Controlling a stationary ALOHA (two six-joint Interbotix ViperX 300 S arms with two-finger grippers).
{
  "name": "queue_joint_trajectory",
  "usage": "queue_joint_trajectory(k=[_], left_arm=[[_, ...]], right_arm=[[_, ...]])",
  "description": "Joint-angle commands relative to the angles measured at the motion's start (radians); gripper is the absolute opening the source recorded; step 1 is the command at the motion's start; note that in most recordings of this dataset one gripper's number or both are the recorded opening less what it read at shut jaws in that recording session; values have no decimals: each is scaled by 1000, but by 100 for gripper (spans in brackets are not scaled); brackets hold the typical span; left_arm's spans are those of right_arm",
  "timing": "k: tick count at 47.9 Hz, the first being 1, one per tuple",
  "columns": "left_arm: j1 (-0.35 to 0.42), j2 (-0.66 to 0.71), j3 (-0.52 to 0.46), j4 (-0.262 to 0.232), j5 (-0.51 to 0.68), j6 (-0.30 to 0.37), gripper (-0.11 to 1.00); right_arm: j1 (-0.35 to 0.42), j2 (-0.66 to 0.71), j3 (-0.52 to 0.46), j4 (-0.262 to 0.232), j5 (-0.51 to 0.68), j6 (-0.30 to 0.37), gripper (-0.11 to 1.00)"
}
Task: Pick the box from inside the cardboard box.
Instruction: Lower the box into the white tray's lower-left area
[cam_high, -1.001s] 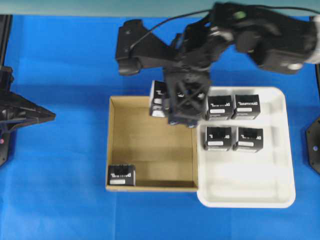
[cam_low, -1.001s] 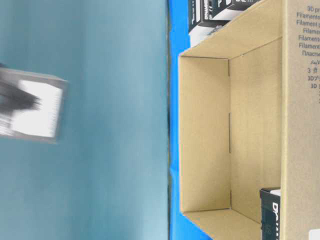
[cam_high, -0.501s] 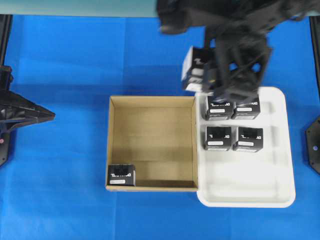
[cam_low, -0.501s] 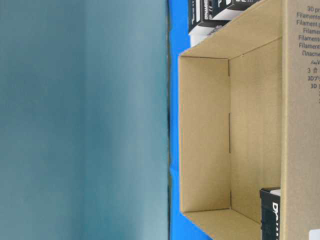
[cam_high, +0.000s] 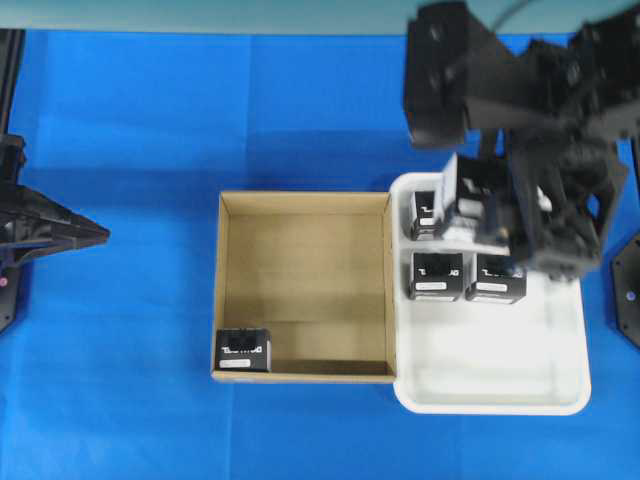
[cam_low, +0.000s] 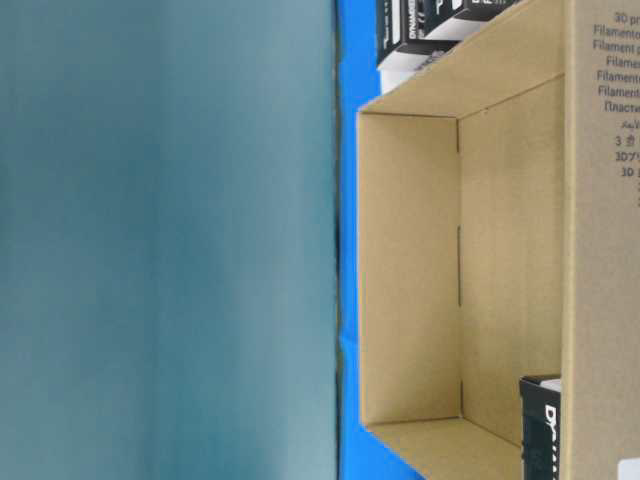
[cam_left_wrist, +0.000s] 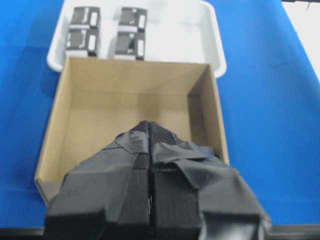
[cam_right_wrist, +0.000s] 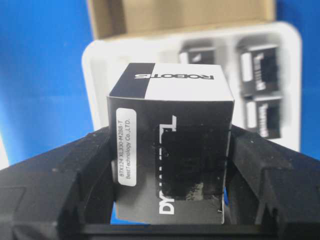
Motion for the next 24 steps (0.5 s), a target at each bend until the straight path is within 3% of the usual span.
queue_joint_trajectory(k=[1, 9, 24], left_arm=[[-5, 6, -31, 3, 0, 2, -7], [-5, 3, -31, 3, -2, 0, -7], [-5, 2, -31, 3, -2, -2, -7]], right_arm=[[28, -32, 92, 6, -64, 6, 62], [67, -69, 291, 26, -196, 12, 62], [117, -72, 526, 28, -426, -3, 62]])
